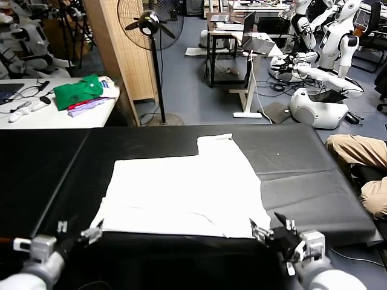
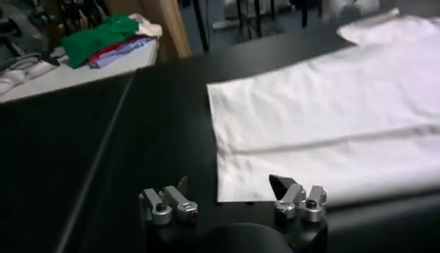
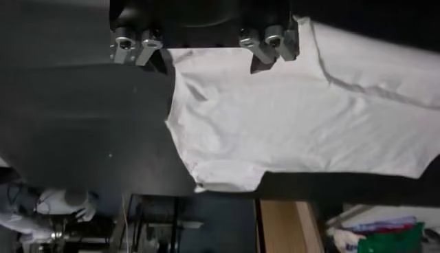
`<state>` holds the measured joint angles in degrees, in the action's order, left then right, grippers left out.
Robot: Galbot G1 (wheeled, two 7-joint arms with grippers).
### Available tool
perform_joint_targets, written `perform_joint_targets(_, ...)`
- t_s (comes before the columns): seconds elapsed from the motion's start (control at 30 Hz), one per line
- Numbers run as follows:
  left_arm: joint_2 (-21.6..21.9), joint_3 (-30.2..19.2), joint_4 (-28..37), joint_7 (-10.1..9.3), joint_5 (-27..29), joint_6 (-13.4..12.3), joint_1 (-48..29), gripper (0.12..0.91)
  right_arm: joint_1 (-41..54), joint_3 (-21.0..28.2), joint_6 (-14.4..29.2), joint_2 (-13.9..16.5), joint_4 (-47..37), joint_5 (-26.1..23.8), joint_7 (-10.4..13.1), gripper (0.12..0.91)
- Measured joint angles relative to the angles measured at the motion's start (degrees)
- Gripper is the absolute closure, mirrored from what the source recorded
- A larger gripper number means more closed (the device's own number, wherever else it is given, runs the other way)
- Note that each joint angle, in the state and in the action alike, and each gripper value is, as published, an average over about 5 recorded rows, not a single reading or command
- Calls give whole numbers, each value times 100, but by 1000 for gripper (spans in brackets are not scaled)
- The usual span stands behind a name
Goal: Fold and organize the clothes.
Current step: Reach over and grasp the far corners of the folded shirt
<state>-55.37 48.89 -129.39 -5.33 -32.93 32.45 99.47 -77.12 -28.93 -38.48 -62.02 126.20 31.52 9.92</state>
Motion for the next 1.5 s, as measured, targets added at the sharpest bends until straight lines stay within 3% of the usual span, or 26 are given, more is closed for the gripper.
perform_joint_targets(0.17,72,-400,558,-56,-459,37,-1232,232,1420,585,145,-7,-1290,-5,74,227)
perform_joint_targets(0.33,204,-1145,1428,-204,-648,236,-2612,232,2682,1206,224,-89,-2614,-21,-34,227)
perform_joint_targets(0.63,249,-2352,3045,-295,-1048,500,-4437,232,4270,2066,151,-354,-4386,347,67,227)
perform_joint_targets(0.87,140,-2814,3885,-295,-1270,785,-5220,232,4972,2364,122,-711,-5388,381,-40,227)
perform_joint_targets(1.07,84,-2931,4215,-301,-1221,879,-5442,232,5273,2500,158,-1006,-5924,126,-155,227)
perform_joint_targets(1.23,79,-2945,4380,-197,-1255,948,-5527,232,5379,2539,163,-1123,-6136,101,-151,247)
perform_joint_targets(1.33,37,-2957,4471,-136,-1231,933,-5561,272,5376,2543,155,-1155,-6172,99,-142,296)
perform_joint_targets(1.43,-15,-2971,4573,-98,-1188,908,-5584,419,5347,2519,167,-1179,-6195,64,-155,425)
perform_joint_targets(1.5,-50,-2984,4646,-88,-1124,868,-5600,552,5319,2496,204,-1187,-6202,35,-174,553)
